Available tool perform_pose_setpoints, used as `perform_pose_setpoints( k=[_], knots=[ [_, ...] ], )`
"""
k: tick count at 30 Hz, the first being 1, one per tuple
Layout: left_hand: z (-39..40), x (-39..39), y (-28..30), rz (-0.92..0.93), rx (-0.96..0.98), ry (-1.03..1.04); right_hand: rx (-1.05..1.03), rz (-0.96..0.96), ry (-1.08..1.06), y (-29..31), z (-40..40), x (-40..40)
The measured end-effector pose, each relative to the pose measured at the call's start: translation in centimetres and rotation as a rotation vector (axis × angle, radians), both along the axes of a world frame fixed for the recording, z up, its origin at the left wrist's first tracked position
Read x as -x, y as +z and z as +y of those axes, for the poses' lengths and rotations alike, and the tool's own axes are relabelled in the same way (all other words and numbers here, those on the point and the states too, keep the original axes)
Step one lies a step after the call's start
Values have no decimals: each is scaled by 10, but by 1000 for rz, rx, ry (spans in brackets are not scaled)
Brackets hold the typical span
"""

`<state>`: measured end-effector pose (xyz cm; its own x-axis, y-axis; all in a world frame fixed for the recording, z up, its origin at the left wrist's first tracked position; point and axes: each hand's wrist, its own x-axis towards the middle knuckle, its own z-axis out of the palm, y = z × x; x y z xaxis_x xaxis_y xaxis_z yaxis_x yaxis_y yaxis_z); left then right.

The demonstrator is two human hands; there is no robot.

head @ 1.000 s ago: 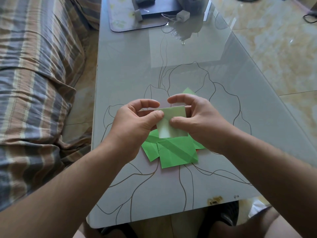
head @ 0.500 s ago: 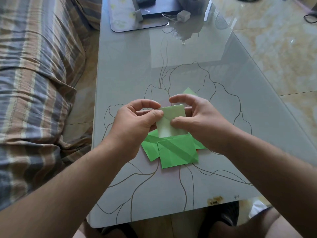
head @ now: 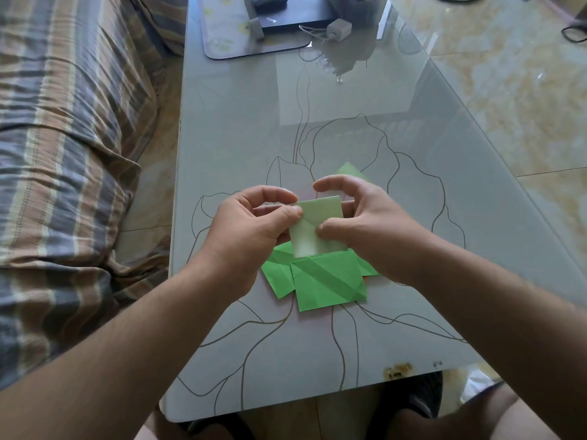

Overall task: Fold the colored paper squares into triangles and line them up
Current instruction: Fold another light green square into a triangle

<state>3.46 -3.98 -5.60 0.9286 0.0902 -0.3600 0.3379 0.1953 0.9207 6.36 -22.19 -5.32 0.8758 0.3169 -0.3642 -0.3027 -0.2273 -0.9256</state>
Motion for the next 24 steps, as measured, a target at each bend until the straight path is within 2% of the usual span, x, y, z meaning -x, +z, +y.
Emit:
perform_pose_setpoints(
  k=[13,24],
  knots=[
    [-3,4,-3,38,-5,-127,5,-9,4,2,0,1],
    [-4,3,0,27,-61,-117,-30,-6,12,3,-2,1]
  ],
)
